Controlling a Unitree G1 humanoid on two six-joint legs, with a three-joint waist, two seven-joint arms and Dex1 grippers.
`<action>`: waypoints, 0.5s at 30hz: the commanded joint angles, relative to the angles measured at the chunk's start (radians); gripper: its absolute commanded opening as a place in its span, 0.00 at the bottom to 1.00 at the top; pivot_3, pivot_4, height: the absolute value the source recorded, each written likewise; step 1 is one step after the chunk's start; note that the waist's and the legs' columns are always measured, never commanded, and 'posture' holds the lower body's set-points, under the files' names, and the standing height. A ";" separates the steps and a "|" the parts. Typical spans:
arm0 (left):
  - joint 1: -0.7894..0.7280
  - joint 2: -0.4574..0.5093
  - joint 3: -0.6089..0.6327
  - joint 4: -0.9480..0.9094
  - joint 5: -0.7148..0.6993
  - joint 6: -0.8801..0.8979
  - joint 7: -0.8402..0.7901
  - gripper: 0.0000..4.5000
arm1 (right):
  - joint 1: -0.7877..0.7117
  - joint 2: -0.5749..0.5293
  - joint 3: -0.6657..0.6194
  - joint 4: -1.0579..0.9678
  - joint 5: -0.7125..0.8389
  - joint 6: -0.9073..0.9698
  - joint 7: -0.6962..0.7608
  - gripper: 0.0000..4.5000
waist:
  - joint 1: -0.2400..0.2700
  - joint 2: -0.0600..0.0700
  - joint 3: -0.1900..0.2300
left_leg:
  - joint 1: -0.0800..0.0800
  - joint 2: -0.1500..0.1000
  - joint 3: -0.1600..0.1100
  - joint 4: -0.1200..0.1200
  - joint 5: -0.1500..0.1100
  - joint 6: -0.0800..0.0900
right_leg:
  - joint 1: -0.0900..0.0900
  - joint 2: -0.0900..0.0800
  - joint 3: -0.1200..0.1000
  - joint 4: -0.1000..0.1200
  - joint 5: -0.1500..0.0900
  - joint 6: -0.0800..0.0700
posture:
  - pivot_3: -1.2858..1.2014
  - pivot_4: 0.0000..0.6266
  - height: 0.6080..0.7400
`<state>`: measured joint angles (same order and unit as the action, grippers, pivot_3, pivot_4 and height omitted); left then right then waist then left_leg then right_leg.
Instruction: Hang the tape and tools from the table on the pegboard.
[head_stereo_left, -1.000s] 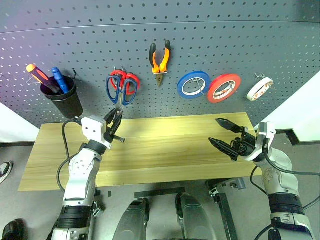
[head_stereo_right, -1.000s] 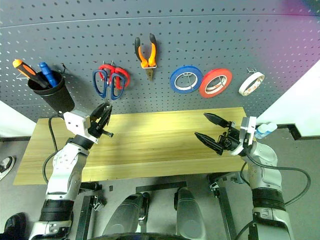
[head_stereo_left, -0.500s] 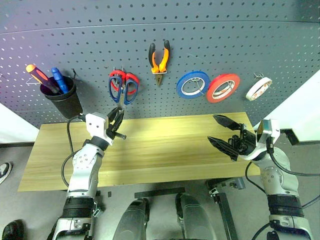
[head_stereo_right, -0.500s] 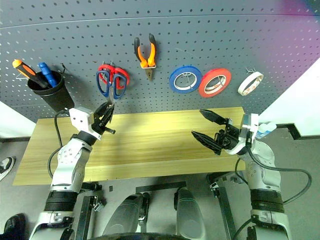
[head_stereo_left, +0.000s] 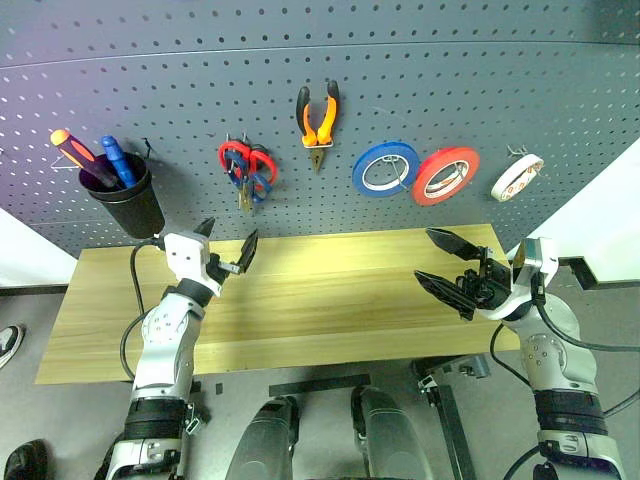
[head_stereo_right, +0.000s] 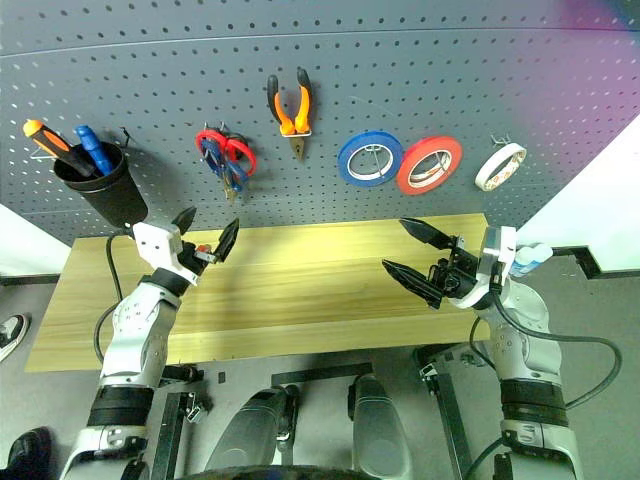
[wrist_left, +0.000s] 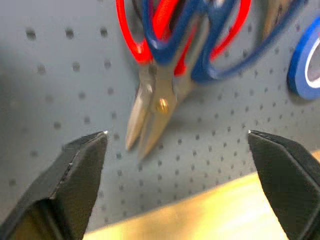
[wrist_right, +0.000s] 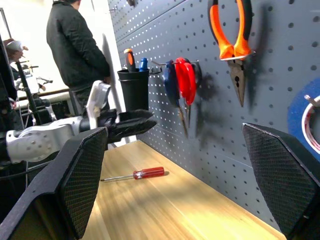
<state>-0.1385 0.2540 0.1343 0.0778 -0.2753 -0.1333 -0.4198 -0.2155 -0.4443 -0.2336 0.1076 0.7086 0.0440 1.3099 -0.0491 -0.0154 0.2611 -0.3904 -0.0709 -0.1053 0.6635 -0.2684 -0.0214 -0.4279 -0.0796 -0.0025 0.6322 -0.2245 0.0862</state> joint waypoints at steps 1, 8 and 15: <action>0.096 0.008 0.003 -0.070 -0.008 0.028 -0.010 0.99 | 0.010 -0.001 -0.005 -0.032 0.003 -0.002 -0.005 1.00 | 0.001 0.000 0.000 | 0.000 0.000 0.000 0.000 0.000 0.000 | 0.000 0.000 0.000 0.000 0.000 0.000 | 0.46 0.34 1.00; 0.165 0.060 0.060 -0.042 -0.020 0.124 0.002 0.99 | 0.053 0.012 0.017 -0.074 -0.019 0.002 -0.059 1.00 | 0.007 0.000 0.000 | 0.000 0.000 0.000 0.000 0.000 0.000 | 0.000 -0.001 0.001 0.000 0.000 0.000 | 0.47 0.34 1.00; 0.037 0.205 0.091 0.152 -0.033 0.247 -0.092 0.99 | 0.122 0.017 0.036 -0.140 -0.027 0.020 -0.114 1.00 | 0.005 0.001 0.000 | 0.000 0.000 -0.001 0.000 0.000 0.000 | 0.000 0.000 0.000 0.000 0.000 0.000 | 0.47 0.40 1.00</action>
<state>-0.0847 0.4283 0.2136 0.1997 -0.3016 0.0842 -0.4879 -0.1028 -0.4295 -0.1938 0.0256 0.6711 0.0615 1.2014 -0.0442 -0.0148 0.2612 -0.3908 -0.0706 -0.1058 0.6636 -0.2684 -0.0213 -0.4281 -0.0795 -0.0027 0.6318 -0.2244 0.0858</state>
